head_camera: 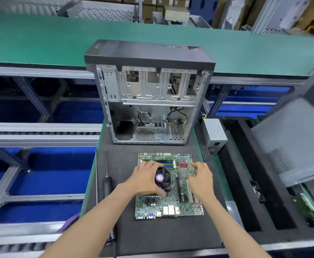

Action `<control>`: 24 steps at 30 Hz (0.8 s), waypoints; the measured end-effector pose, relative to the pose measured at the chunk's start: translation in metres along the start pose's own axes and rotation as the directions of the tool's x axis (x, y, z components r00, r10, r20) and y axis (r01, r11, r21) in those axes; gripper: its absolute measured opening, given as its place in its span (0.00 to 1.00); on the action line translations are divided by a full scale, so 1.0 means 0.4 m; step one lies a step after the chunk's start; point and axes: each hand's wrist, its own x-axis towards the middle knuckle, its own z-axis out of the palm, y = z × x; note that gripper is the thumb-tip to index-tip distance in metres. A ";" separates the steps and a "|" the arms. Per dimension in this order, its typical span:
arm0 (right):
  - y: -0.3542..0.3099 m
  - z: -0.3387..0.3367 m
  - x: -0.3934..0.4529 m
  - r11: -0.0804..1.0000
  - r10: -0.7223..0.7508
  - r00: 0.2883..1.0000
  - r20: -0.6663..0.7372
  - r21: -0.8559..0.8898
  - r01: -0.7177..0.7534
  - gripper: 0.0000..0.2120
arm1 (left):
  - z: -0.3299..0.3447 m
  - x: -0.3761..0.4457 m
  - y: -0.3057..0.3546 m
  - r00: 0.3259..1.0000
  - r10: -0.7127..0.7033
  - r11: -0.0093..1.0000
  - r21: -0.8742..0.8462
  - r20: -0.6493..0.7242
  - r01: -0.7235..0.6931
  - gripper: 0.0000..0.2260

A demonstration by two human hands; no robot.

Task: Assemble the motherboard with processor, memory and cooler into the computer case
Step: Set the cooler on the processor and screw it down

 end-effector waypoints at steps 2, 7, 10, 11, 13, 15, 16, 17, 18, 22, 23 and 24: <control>0.022 -0.016 0.019 0.996 0.085 0.996 0.033 -0.023 -0.084 0.20 | 0.019 0.017 0.004 0.999 0.007 0.992 0.123 0.038 -0.011 0.52; 0.060 -0.016 0.038 0.983 0.180 0.965 0.190 -0.004 -0.183 0.11 | 0.042 0.039 -0.002 0.997 0.073 0.973 0.220 -0.031 -0.064 0.46; 0.077 -0.013 0.047 0.977 0.187 0.960 0.209 0.068 -0.205 0.12 | 0.039 0.032 0.000 0.994 0.086 0.981 0.178 -0.070 -0.073 0.43; 0.083 -0.015 0.052 0.967 0.200 0.956 0.217 0.115 -0.228 0.19 | 0.037 0.028 0.003 0.991 0.101 0.982 0.170 -0.092 -0.085 0.43; 0.088 -0.022 0.059 0.943 0.218 0.950 0.224 0.204 -0.265 0.29 | 0.029 0.018 0.010 0.980 0.136 0.981 0.155 -0.144 -0.113 0.43; 0.090 -0.027 0.064 0.923 0.213 0.948 0.237 0.268 -0.274 0.34 | 0.009 0.006 0.020 0.969 0.154 0.982 0.141 -0.193 -0.128 0.43; 0.090 -0.032 0.065 0.903 0.207 0.943 0.259 0.319 -0.286 0.37 | -0.003 0.000 0.026 0.962 0.164 0.982 0.134 -0.217 -0.137 0.43; 0.091 -0.036 0.062 0.868 0.209 0.931 0.300 0.382 -0.318 0.41 | -0.017 -0.007 0.033 0.955 0.174 0.981 0.130 -0.239 -0.146 0.42; 0.092 -0.040 0.057 0.813 0.212 0.908 0.362 0.451 -0.370 0.46 | -0.032 -0.013 0.039 0.949 0.185 0.979 0.131 -0.254 -0.155 0.42; 0.097 -0.043 0.036 0.688 0.157 0.800 0.579 0.516 -0.509 0.70 | -0.083 -0.040 0.059 0.943 0.215 0.971 0.156 -0.253 -0.179 0.42; 0.095 -0.041 0.035 0.692 0.143 0.800 0.583 0.519 -0.502 0.70 | -0.094 -0.047 0.064 0.945 0.220 0.969 0.166 -0.242 -0.183 0.42; 0.089 -0.043 0.034 0.699 0.133 0.806 0.577 0.522 -0.489 0.68 | -0.106 -0.053 0.070 0.948 0.224 0.966 0.177 -0.227 -0.186 0.42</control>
